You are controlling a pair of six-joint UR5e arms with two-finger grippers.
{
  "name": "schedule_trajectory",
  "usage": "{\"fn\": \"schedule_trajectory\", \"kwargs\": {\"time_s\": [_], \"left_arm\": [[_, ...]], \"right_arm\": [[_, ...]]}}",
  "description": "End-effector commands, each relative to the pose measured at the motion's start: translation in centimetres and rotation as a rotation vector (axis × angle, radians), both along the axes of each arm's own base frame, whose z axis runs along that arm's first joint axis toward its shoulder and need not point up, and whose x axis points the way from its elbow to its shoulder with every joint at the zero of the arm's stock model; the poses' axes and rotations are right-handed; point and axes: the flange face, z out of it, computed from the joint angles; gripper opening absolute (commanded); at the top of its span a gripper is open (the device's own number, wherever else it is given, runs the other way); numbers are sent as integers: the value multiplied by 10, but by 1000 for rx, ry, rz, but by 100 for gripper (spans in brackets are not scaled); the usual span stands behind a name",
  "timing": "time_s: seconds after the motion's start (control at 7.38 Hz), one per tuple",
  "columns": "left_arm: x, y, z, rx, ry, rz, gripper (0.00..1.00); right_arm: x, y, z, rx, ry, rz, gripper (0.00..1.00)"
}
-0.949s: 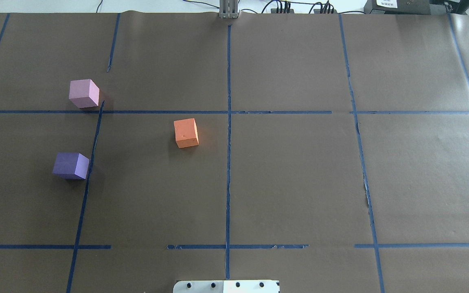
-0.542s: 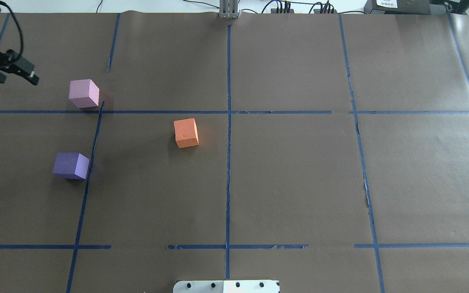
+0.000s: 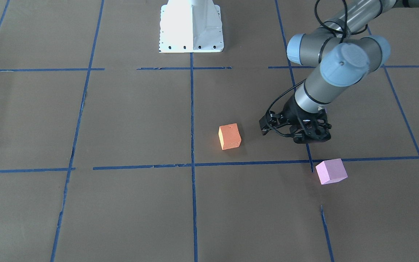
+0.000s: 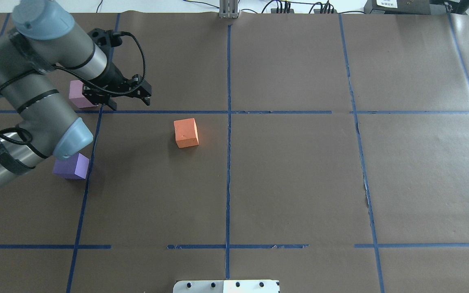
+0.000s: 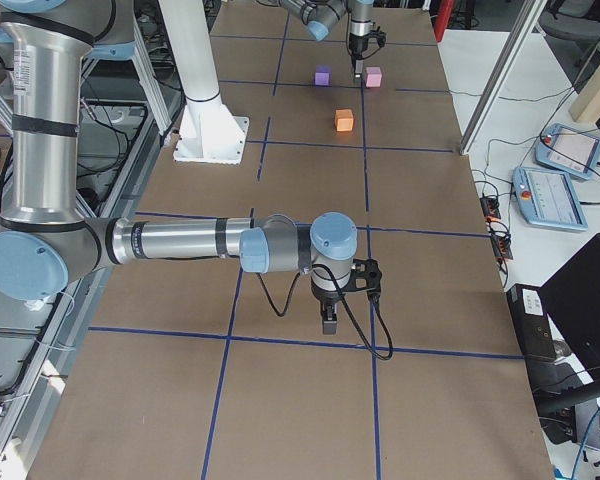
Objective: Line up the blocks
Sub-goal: 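Move the left gripper over the orange cube and lower it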
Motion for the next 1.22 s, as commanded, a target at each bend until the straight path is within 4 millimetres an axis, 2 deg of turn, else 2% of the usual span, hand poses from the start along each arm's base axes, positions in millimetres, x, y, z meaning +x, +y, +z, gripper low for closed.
{"fn": "schedule_trajectory", "kwargs": {"time_s": [0.0, 0.14, 0.41, 0.81, 0.95, 1.08], "left_arm": [[84, 13, -39, -56, -10, -95, 100], [99, 9, -45, -72, -25, -120, 100], [120, 21, -36, -53, -64, -140, 100], [150, 37, -8, -60, -121, -119, 100], [150, 37, -9, -56, -120, -116, 93], [149, 37, -14, -50, -112, -108, 47]], "right_arm": [[0, 0, 0, 0, 1, 0, 100], [0, 0, 0, 0, 1, 0, 100], [0, 0, 0, 0, 1, 0, 100], [1, 0, 0, 0, 1, 2, 100], [0, 0, 0, 0, 1, 0, 100], [0, 0, 0, 0, 1, 0, 100]]}}
